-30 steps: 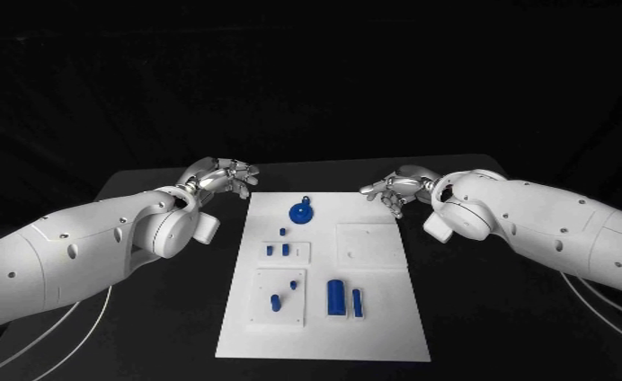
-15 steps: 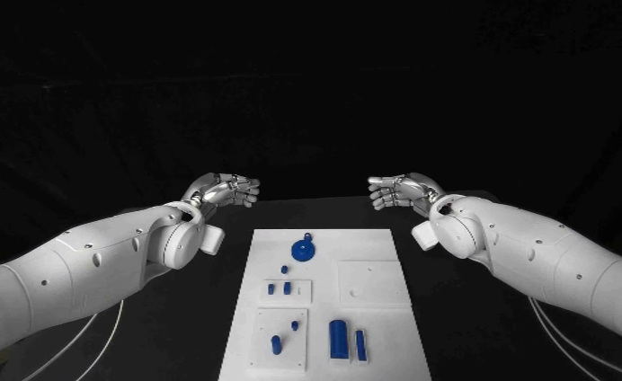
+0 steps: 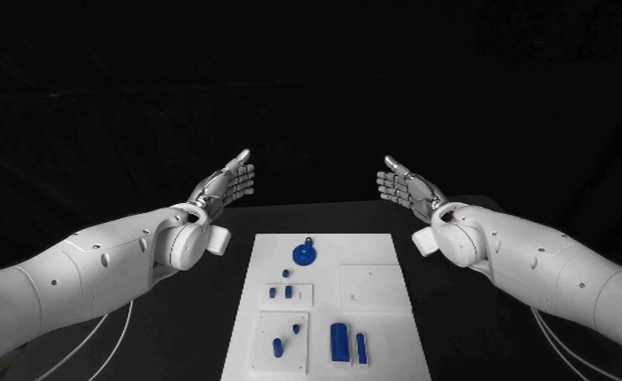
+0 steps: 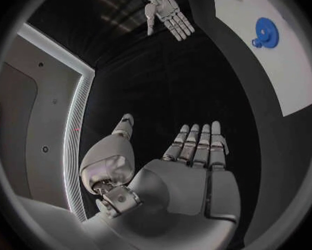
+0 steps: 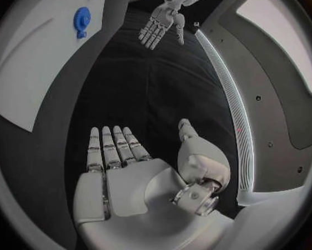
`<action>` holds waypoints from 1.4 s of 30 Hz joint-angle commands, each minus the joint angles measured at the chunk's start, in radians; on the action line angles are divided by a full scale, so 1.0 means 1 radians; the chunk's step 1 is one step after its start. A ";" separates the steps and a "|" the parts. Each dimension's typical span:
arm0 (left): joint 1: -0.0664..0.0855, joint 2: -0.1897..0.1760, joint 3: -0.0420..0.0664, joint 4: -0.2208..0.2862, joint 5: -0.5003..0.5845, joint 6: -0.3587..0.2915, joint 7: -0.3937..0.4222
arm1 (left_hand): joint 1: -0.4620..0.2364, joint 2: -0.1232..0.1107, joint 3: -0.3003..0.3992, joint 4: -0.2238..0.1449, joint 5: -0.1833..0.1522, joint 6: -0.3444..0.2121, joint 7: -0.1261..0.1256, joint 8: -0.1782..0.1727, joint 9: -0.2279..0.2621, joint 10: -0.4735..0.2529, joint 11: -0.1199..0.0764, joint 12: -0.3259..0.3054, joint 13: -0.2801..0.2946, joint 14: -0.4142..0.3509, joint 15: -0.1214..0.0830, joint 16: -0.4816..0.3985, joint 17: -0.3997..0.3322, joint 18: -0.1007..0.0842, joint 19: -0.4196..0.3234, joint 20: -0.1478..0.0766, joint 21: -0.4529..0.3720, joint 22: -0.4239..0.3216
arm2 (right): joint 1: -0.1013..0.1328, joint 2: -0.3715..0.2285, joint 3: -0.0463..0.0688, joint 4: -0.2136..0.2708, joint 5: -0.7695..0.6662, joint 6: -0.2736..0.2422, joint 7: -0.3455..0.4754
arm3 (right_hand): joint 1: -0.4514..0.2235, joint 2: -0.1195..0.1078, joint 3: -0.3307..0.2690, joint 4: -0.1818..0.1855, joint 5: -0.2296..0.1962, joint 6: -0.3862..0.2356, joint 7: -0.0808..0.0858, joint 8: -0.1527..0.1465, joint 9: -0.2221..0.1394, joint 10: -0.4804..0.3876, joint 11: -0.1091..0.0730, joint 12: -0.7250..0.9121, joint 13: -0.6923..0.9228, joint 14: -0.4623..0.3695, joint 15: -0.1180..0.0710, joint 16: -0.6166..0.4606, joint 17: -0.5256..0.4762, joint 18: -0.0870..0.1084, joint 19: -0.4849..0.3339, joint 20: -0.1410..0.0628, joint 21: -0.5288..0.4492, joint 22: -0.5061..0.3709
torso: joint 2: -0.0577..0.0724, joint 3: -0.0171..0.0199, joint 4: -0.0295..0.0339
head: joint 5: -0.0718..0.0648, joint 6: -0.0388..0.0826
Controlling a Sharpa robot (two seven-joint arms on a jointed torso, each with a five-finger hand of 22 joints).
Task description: Assemble the parts on the task board
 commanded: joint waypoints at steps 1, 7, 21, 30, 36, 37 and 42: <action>-0.020 -0.010 0.010 0.052 0.018 -0.083 0.032 | -0.295 0.018 -0.146 0.072 -0.045 -0.227 -0.041 -0.110 -0.122 -0.275 -0.042 -0.072 -0.020 -0.218 -0.050 -0.141 -0.091 -0.030 -0.170 -0.020 -0.141 -0.669 | -0.008 -0.015 -0.003 0.054 0.042 -0.080 0.035 | -0.245 -0.004 -0.109 0.087 -0.023 -0.252 -0.050 -0.050 -0.175 -0.282 -0.044 -0.067 -0.073 -0.244 -0.051 -0.094 -0.150 -0.058 -0.195 -0.058 -0.083 -0.258 | -0.029 -0.0183 0.0076 | -0.001 -0.033; -0.090 -0.051 0.049 0.216 0.053 -0.255 0.087 | -0.295 0.018 -0.146 0.072 -0.045 -0.227 -0.041 -0.110 -0.122 -0.275 -0.042 -0.072 -0.020 -0.218 -0.050 -0.141 -0.091 -0.030 -0.170 -0.020 -0.141 -0.669 | -0.034 -0.069 -0.017 0.225 0.126 -0.244 0.096 | -0.245 -0.004 -0.109 0.087 -0.023 -0.252 -0.050 -0.050 -0.175 -0.282 -0.044 -0.067 -0.073 -0.244 -0.051 -0.094 -0.150 -0.058 -0.195 -0.058 -0.083 -0.258 | -0.057 -0.0355 0.0149 | -0.001 -0.068; -0.210 -0.121 0.117 0.500 0.113 -0.552 0.182 | -0.295 0.018 -0.146 0.072 -0.045 -0.227 -0.041 -0.110 -0.122 -0.275 -0.042 -0.072 -0.020 -0.218 -0.050 -0.141 -0.091 -0.030 -0.170 -0.020 -0.141 -0.669 | -0.095 -0.193 -0.049 0.620 0.320 -0.622 0.238 | -0.245 -0.004 -0.109 0.087 -0.023 -0.252 -0.050 -0.050 -0.175 -0.282 -0.044 -0.067 -0.073 -0.244 -0.051 -0.094 -0.150 -0.058 -0.195 -0.058 -0.083 -0.258 | -0.059 -0.0366 0.0153 | -0.001 -0.070; -0.216 -0.124 0.120 0.514 0.116 -0.567 0.186 | -0.295 0.018 -0.146 0.072 -0.045 -0.227 -0.041 -0.110 -0.122 -0.275 -0.042 -0.072 -0.020 -0.218 -0.050 -0.141 -0.091 -0.030 -0.170 -0.020 -0.141 -0.669 | -0.107 -0.218 -0.055 0.700 0.360 -0.699 0.267 | -0.245 -0.004 -0.109 0.087 -0.023 -0.252 -0.050 -0.050 -0.175 -0.282 -0.044 -0.067 -0.073 -0.244 -0.051 -0.094 -0.150 -0.058 -0.195 -0.058 -0.083 -0.258 | -0.059 -0.0366 0.0153 | -0.001 -0.070; -0.216 -0.124 0.120 0.514 0.116 -0.567 0.186 | -0.295 0.018 -0.146 0.072 -0.045 -0.227 -0.041 -0.110 -0.122 -0.275 -0.042 -0.072 -0.020 -0.218 -0.050 -0.141 -0.091 -0.030 -0.170 -0.020 -0.141 -0.669 | -0.107 -0.218 -0.055 0.700 0.360 -0.699 0.267 | -0.245 -0.004 -0.109 0.087 -0.023 -0.252 -0.050 -0.050 -0.175 -0.282 -0.044 -0.067 -0.073 -0.244 -0.051 -0.094 -0.150 -0.058 -0.195 -0.058 -0.083 -0.258 | -0.059 -0.0366 0.0153 | -0.001 -0.070; -0.216 -0.124 0.120 0.514 0.116 -0.567 0.186 | -0.295 0.018 -0.146 0.072 -0.045 -0.227 -0.041 -0.110 -0.122 -0.275 -0.042 -0.072 -0.020 -0.218 -0.050 -0.141 -0.091 -0.030 -0.170 -0.020 -0.141 -0.669 | -0.107 -0.218 -0.055 0.700 0.360 -0.699 0.267 | -0.245 -0.004 -0.109 0.087 -0.023 -0.252 -0.050 -0.050 -0.175 -0.282 -0.044 -0.067 -0.073 -0.244 -0.051 -0.094 -0.150 -0.058 -0.195 -0.058 -0.083 -0.258 | -0.059 -0.0366 0.0153 | -0.001 -0.070; -0.216 -0.124 0.120 0.514 0.116 -0.567 0.186 | -0.295 0.018 -0.146 0.072 -0.045 -0.227 -0.041 -0.110 -0.122 -0.275 -0.042 -0.072 -0.020 -0.218 -0.050 -0.141 -0.091 -0.030 -0.170 -0.020 -0.141 -0.669 | -0.107 -0.218 -0.055 0.700 0.360 -0.699 0.267 | -0.245 -0.004 -0.109 0.087 -0.023 -0.252 -0.050 -0.050 -0.175 -0.282 -0.044 -0.067 -0.073 -0.244 -0.051 -0.094 -0.150 -0.058 -0.195 -0.058 -0.083 -0.258 | -0.059 -0.0366 0.0153 | -0.001 -0.070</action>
